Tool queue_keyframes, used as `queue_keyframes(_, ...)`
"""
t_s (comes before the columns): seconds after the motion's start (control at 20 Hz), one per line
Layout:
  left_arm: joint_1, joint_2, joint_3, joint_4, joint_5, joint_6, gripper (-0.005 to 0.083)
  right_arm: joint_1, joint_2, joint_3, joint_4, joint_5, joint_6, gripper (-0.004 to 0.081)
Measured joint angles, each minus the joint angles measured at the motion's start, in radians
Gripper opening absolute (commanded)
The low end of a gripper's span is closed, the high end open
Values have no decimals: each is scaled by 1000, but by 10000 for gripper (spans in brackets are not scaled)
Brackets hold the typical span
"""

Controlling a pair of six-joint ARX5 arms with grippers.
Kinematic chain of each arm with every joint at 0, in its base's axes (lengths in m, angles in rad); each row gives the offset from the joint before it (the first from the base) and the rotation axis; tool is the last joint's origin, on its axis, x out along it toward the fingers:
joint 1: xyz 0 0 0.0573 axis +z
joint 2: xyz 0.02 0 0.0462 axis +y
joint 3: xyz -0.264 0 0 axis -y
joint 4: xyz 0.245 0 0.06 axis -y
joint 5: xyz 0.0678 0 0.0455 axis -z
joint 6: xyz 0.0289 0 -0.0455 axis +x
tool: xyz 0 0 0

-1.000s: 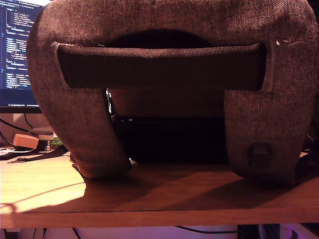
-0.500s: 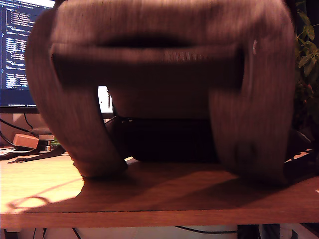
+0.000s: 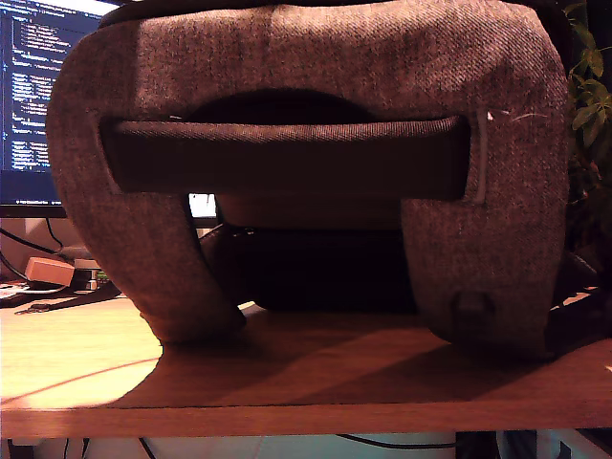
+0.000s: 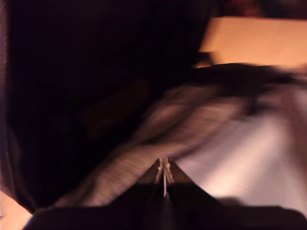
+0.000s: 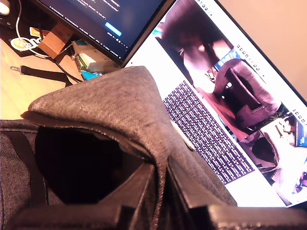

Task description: Pack the pair of socks inside the grey Google backpack

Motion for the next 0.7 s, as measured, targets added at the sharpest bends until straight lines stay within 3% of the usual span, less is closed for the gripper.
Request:
queue_keyframes(0.1,-3,-76,0,-31,22,-2,-24,0,0,0,-16,-11,17,-12)
queue_keyframes(0.25,-3,-149,2,-50,6,-27,-24,-14,0,8,-75,-98,56,-12)
queue_keyframes(0.5,-2,-120,4,-123,-24,-32,-24,-21,2,5,-139,-149,76,-12)
queue_keyframes(0.7,-2,-161,4,-130,-24,-32,-24,-27,2,-124,-103,-174,76,-12)
